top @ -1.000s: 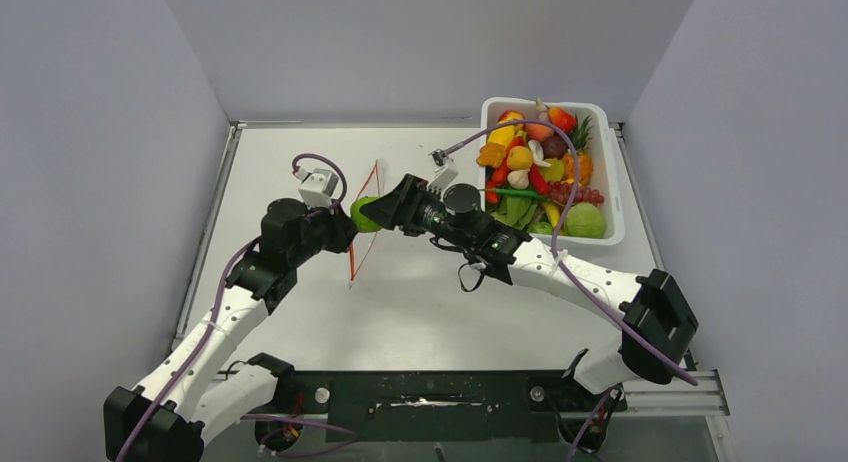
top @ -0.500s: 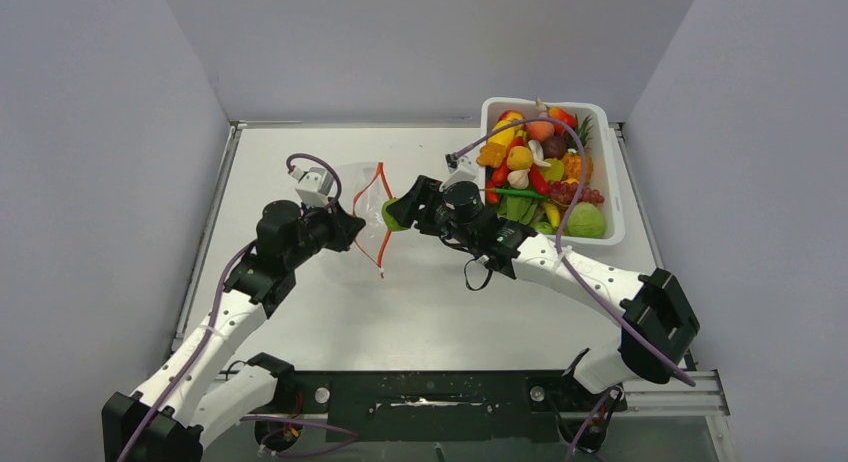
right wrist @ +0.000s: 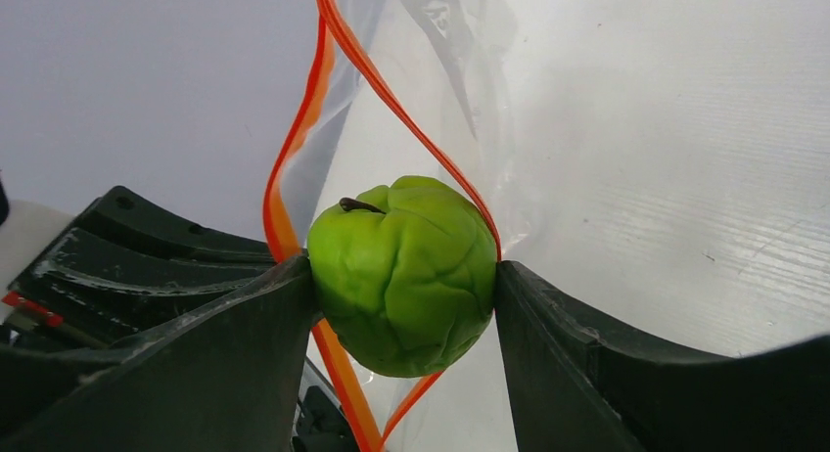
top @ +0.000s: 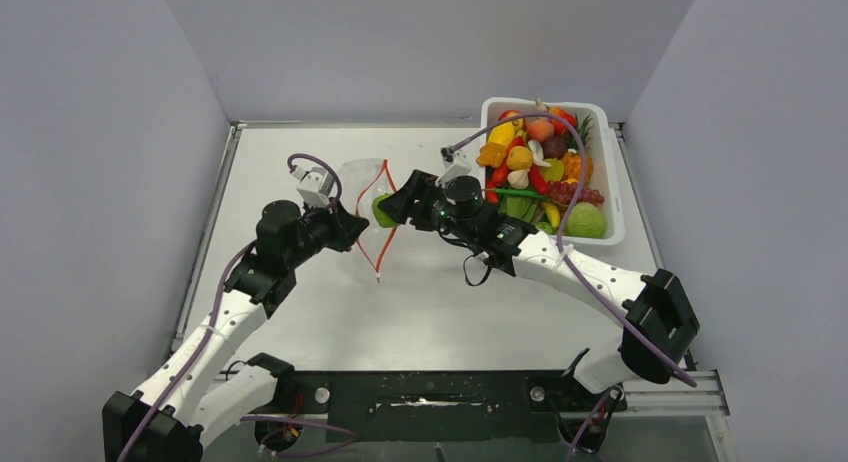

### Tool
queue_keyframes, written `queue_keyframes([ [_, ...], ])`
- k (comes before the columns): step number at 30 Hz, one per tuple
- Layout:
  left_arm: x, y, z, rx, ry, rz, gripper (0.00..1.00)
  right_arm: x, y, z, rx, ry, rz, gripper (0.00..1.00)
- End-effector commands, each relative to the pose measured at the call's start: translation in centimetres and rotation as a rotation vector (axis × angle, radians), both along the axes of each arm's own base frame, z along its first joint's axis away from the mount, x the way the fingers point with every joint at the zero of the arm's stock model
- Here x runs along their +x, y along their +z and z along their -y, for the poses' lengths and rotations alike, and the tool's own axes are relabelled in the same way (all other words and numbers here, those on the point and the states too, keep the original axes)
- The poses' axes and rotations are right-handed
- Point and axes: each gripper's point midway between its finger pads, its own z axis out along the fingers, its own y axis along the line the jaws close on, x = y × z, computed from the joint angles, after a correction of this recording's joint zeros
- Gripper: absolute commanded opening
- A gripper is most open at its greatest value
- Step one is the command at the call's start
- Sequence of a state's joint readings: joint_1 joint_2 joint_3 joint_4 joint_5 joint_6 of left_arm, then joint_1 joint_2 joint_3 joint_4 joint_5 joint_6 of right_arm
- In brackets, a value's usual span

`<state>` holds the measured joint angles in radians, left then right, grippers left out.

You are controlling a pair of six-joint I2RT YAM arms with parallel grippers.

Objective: Place the food in the zip-top bag and seal the zipper
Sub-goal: Place the fake vegetable in the zipper food storage bag.

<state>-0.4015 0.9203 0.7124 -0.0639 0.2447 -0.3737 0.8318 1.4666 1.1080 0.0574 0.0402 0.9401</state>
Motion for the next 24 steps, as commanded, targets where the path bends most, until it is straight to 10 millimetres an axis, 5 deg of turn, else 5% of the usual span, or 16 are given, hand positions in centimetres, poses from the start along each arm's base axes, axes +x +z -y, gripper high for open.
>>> queue_keyframes([
  [1, 0.3, 1.9, 0.7, -0.033, -0.039, 0.067, 0.0, 0.7, 5.3, -1.3, 0.119, 0.005, 0.078, 0.66],
  [12, 0.1, 2.1, 0.2, -0.06, 0.002, 0.035, 0.0, 1.2, 5.3, -0.3, 0.044, -0.028, 0.108, 0.81],
  [19, 0.3, 2.1, -0.4, -0.065, 0.038, 0.024, 0.0, -0.3, 7.1, 1.8, -0.023, -0.004, 0.173, 0.69],
  [24, 0.7, 3.0, -0.8, -0.065, 0.061, 0.048, 0.0, -1.1, 6.5, 3.6, -0.074, -0.026, 0.174, 0.56],
])
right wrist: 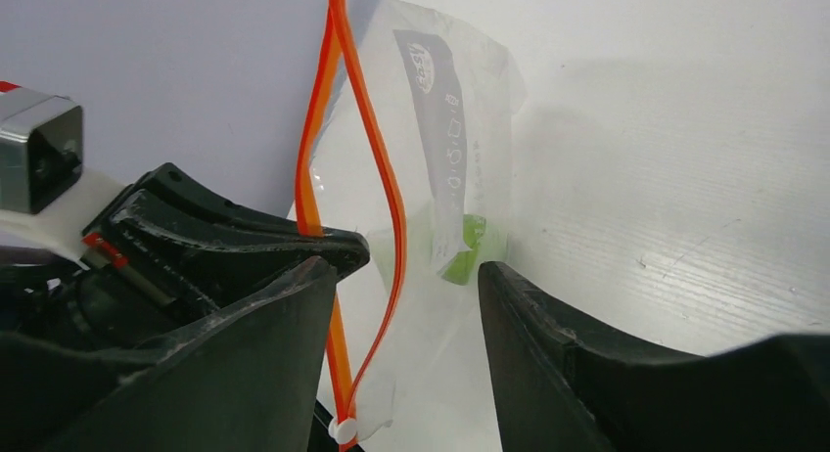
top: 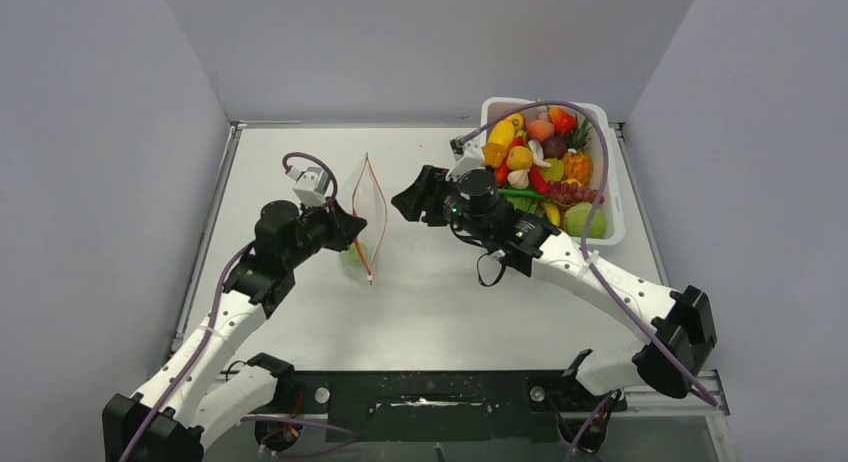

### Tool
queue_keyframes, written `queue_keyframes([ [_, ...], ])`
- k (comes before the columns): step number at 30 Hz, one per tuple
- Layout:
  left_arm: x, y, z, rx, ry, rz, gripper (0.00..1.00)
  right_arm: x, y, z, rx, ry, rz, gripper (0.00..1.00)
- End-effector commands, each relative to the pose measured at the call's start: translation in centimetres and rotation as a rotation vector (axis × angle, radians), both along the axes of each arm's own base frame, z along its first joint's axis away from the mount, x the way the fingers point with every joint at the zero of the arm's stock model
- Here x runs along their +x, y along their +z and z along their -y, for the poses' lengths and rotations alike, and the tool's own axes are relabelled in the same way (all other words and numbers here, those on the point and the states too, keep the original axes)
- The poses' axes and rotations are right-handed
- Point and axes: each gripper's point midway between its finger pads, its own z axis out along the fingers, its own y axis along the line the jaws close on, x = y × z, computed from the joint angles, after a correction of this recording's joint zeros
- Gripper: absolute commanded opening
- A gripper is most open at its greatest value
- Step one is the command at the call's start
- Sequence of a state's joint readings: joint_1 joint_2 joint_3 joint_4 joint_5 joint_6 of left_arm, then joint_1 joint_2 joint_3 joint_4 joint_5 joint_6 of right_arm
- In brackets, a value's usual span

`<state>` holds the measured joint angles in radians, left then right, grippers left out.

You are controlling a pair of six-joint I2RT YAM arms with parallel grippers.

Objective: Place the food in the zip-top bag and seal the zipper
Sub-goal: Place the fake vegetable in the zipper food storage bag, then pick up the fake vegetable from the bin.

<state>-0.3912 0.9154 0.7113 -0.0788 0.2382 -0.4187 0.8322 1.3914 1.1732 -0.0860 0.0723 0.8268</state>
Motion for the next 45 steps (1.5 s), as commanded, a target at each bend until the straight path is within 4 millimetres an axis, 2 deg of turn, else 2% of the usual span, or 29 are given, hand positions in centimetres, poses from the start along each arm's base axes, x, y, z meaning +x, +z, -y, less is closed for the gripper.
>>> queue_keyframes([
  [1, 0.9, 3.3, -0.6, -0.028, 0.041, 0.091, 0.0, -0.5, 3.5, 1.7, 0.007, -0.026, 0.098, 0.54],
  [5, 1.7, 4.6, -1.4, 0.047, 0.066, 0.13, 0.0, -0.4, 3.6, 2.6, -0.041, -0.024, 0.134, 0.51],
  [9, 2.6, 6.7, -3.0, 0.157, 0.119, 0.182, 0.0, -0.2, 4.1, 3.9, -0.159, 0.022, 0.223, 0.52],
  [12, 2.9, 8.6, -4.0, 0.211, 0.156, 0.228, 0.0, 0.7, 3.8, 6.5, -0.265, -0.002, 0.256, 0.53],
  [15, 2.8, 9.4, -4.5, 0.236, 0.167, 0.246, 0.0, 2.3, 2.9, 10.4, -0.382, -0.076, 0.24, 0.53],
  [17, 2.6, 8.9, -4.5, 0.24, 0.163, 0.242, 0.0, 3.1, 2.6, 12.8, -0.447, -0.127, 0.244, 0.53],
  [24, 1.1, 5.5, -2.8, 0.186, 0.054, 0.192, 0.0, 5.7, 1.9, 20.4, -0.662, -0.264, 0.248, 0.52],
  [28, 0.0, 4.0, -1.6, 0.132, -0.014, 0.196, 0.0, 6.6, -0.1, 22.1, -0.819, -0.189, 0.269, 0.55],
  [31, -0.2, 3.2, -1.5, 0.124, -0.02, 0.198, 0.0, 7.3, -0.3, 22.9, -0.878, -0.166, 0.292, 0.56],
  [35, -0.3, 2.1, -1.0, 0.119, -0.054, 0.173, 0.0, 9.3, 1.1, 25.1, -0.836, -0.264, 0.313, 0.54],
  [37, -0.4, 1.7, -1.0, 0.135, -0.062, 0.159, 0.0, 10.3, 1.1, 25.8, -0.809, -0.298, 0.303, 0.51],
  [42, -0.7, 1.7, -1.4, 0.148, -0.053, 0.167, 0.0, 12.7, -0.6, 27.6, -0.753, -0.386, 0.208, 0.53],
  [45, -0.7, 1.9, -1.8, 0.154, -0.033, 0.181, 0.0, 13.6, -1.7, 27.5, -0.706, -0.412, 0.189, 0.56],
])
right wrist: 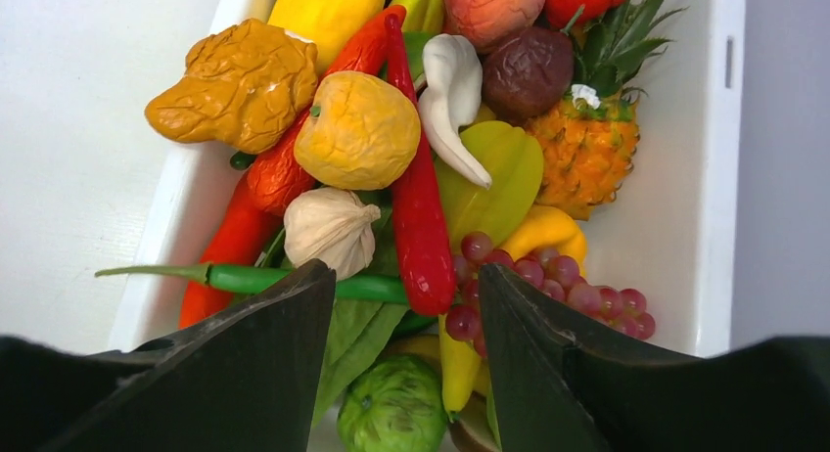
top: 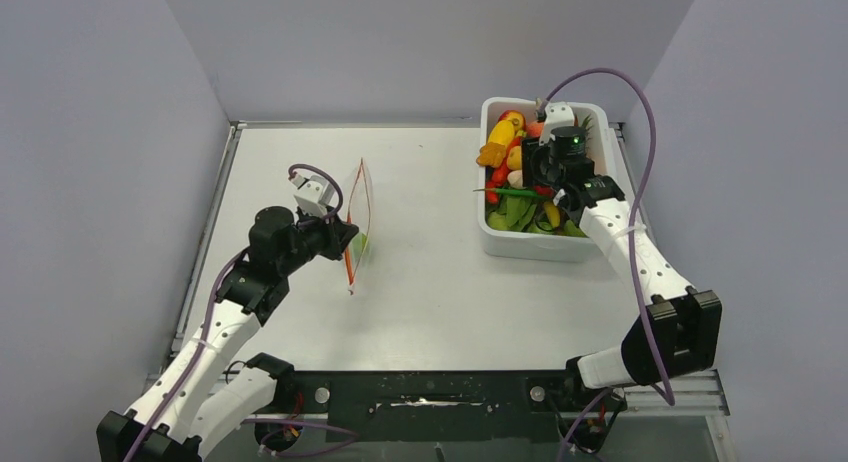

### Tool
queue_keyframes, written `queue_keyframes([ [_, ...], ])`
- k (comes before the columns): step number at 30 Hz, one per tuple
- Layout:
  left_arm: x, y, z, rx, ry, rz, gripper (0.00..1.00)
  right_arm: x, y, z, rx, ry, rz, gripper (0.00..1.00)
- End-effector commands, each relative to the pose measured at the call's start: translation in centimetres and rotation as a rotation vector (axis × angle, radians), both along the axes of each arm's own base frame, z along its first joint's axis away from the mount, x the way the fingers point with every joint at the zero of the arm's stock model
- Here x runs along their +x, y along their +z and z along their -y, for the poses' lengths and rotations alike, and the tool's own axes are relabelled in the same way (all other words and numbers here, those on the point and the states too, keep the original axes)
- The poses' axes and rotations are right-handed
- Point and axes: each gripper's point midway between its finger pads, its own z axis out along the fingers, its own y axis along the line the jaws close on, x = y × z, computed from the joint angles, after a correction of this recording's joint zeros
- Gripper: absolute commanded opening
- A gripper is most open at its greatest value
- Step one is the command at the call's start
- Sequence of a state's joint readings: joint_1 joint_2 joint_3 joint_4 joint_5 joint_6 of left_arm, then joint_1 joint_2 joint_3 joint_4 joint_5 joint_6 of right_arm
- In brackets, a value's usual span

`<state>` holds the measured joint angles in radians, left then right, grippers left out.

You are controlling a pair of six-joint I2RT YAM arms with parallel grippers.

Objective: Place the food in the zip-top bag and seal the zipper
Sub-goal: Pick up the fake vegetable from the bin.

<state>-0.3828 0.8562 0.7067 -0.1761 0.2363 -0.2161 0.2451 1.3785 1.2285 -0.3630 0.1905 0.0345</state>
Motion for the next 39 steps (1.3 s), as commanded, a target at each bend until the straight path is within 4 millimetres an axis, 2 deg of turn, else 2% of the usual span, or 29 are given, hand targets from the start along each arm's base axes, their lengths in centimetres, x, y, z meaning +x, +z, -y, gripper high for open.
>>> queue_keyframes([
  [1, 0.4, 2.9, -0.3, -0.02, 0.008, 0.109, 0.0, 2.3, 1.6, -0.7, 0.114, -0.035, 0.095, 0.58],
  [8, 0.2, 2.6, 0.1, -0.026, -0.014, 0.094, 0.0, 3.9, -0.3, -1.4, 0.207, -0.037, 0.11, 0.54],
  [14, 0.1, 2.8, 0.0, -0.028, -0.014, 0.1, 0.0, 5.0, -2.5, -2.1, 0.228, -0.029, 0.043, 0.57],
  [22, 0.1, 2.6, 0.1, -0.028, -0.018, 0.094, 0.0, 4.4, -4.3, -2.2, 0.235, -0.034, 0.002, 0.57],
  [29, 0.2, 2.6, -0.2, -0.026, -0.006, 0.097, 0.0, 4.3, -5.1, -2.2, 0.228, -0.026, -0.017, 0.51],
  [39, 0.1, 2.7, -0.2, -0.027, -0.006, 0.1, 0.0, 4.0, -5.7, -2.6, 0.223, 0.006, -0.046, 0.58],
])
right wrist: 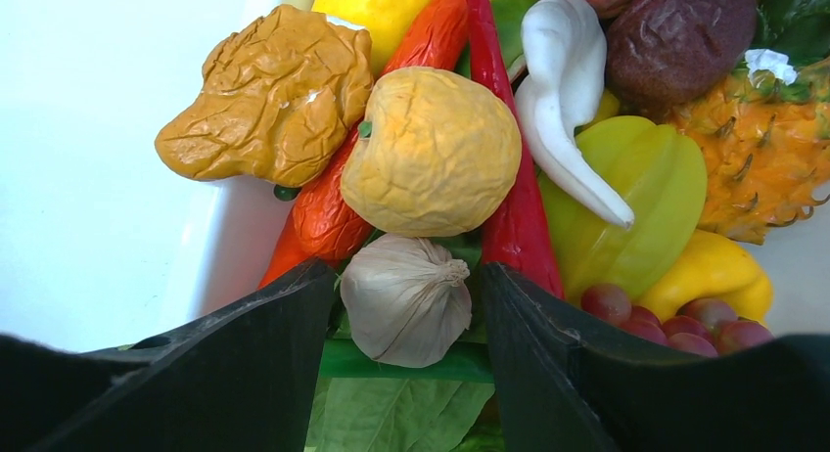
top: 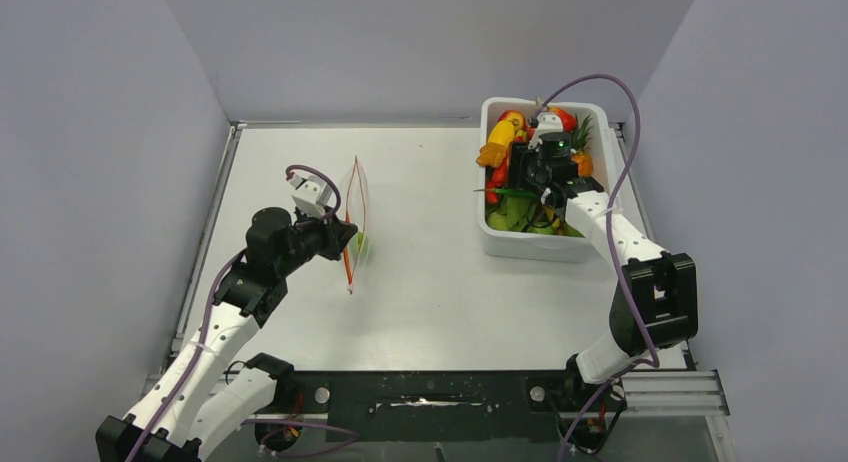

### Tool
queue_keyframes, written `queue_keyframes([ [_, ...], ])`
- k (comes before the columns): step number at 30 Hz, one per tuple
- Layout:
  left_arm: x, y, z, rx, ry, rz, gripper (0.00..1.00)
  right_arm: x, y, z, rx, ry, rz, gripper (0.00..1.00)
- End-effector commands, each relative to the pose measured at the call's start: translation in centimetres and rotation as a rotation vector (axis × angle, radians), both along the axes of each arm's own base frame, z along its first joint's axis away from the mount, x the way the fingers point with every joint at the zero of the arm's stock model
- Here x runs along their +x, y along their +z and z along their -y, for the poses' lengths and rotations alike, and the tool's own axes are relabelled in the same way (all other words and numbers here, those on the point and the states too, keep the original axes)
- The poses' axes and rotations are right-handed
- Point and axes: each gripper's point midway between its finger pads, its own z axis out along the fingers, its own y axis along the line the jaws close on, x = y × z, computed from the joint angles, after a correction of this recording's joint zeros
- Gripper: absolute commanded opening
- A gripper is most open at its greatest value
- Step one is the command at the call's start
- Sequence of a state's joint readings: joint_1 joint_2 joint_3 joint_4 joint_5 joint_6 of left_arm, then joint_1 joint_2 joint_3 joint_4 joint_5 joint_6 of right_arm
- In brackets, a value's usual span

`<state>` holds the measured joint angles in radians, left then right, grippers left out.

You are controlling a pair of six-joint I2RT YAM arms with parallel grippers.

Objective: Place the food in the zip-top bag and seal the zipper
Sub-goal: Pick up the fake vegetable from the bin.

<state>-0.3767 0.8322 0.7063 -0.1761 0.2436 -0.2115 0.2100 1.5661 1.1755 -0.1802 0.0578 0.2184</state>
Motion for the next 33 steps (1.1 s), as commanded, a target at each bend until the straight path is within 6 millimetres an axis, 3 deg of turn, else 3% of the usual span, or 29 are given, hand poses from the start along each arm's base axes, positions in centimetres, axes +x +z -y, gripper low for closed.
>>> queue_keyframes([
  [1, 0.4, 2.0, 0.0, -0.02, -0.005, 0.075, 0.0, 0.4, 1.1, -0.3, 0.016, 0.023, 0.039, 0.57],
  [7, 0.3, 2.0, -0.1, -0.018, 0.0, 0.077, 0.0, 0.4, 0.8, -0.5, 0.018, 0.035, 0.024, 0.56],
  [13, 0.3, 2.0, -0.1, -0.016, 0.0, 0.077, 0.0, 0.2, 0.7, 0.4, -0.033, 0.006, 0.019, 0.47],
  [18, 0.3, 2.0, -0.1, -0.017, 0.001, 0.078, 0.0, 0.2, -0.5, 0.9, -0.083, -0.011, -0.02, 0.52],
  [21, 0.4, 1.9, -0.1, -0.015, 0.002, 0.076, 0.0, 0.3, -0.7, 0.9, -0.08, -0.011, -0.022, 0.49],
  [27, 0.4, 1.9, -0.2, -0.013, 0.008, 0.076, 0.0, 0.0, 1.0, 0.7, -0.089, -0.004, 0.022, 0.43],
  [33, 0.5, 1.9, -0.2, -0.012, 0.008, 0.074, 0.0, -1.6, 3.2, -0.7, -0.11, 0.031, 0.073, 0.38],
])
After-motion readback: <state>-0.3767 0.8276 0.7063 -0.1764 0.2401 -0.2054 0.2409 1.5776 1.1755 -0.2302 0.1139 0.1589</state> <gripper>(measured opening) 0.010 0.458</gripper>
